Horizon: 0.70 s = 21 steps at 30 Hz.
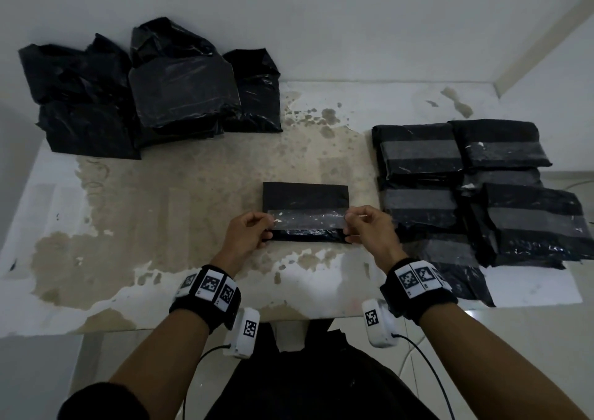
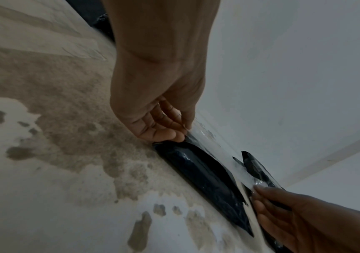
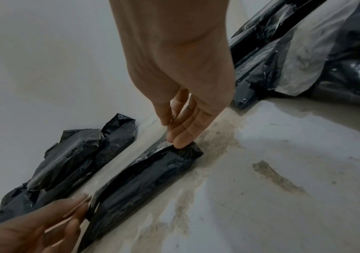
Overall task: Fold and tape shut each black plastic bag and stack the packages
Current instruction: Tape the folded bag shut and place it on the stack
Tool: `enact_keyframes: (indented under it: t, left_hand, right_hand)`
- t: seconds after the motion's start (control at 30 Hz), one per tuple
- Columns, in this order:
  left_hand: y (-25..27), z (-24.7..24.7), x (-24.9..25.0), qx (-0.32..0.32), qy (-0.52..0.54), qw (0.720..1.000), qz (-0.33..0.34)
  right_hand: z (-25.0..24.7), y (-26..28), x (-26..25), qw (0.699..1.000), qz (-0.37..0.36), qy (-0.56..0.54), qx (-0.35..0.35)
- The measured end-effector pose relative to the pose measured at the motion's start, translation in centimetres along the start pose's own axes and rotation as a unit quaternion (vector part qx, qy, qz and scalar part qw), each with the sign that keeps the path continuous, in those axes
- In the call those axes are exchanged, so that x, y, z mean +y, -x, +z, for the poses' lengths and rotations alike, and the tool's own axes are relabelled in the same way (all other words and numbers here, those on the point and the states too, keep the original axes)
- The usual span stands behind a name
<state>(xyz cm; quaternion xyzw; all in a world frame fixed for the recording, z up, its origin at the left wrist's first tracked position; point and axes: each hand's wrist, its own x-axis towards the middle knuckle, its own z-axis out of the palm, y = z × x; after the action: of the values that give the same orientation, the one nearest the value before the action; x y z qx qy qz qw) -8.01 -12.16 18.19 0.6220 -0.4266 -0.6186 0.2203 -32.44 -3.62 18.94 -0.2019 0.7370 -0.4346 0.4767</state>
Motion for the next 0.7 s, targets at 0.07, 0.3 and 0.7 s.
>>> enact_keyframes:
  t: [0.07, 0.3, 0.7]
  left_hand:
    - [-0.1, 0.0, 0.0, 0.001, -0.001, 1.000, -0.002]
    - [-0.8, -0.1, -0.8, 0.002, -0.009, 1.000, -0.017]
    - [-2.0, -0.1, -2.0, 0.016, -0.096, 0.995, 0.027]
  right_hand:
    - [0.0, -0.2, 0.2, 1.000, 0.004, 0.001, -0.002]
    - [0.4, -0.4, 1.6, 1.000, 0.021, -0.011, -0.001]
    - [1.0, -0.3, 2.5, 0.999, -0.017, 0.039, 0.014]
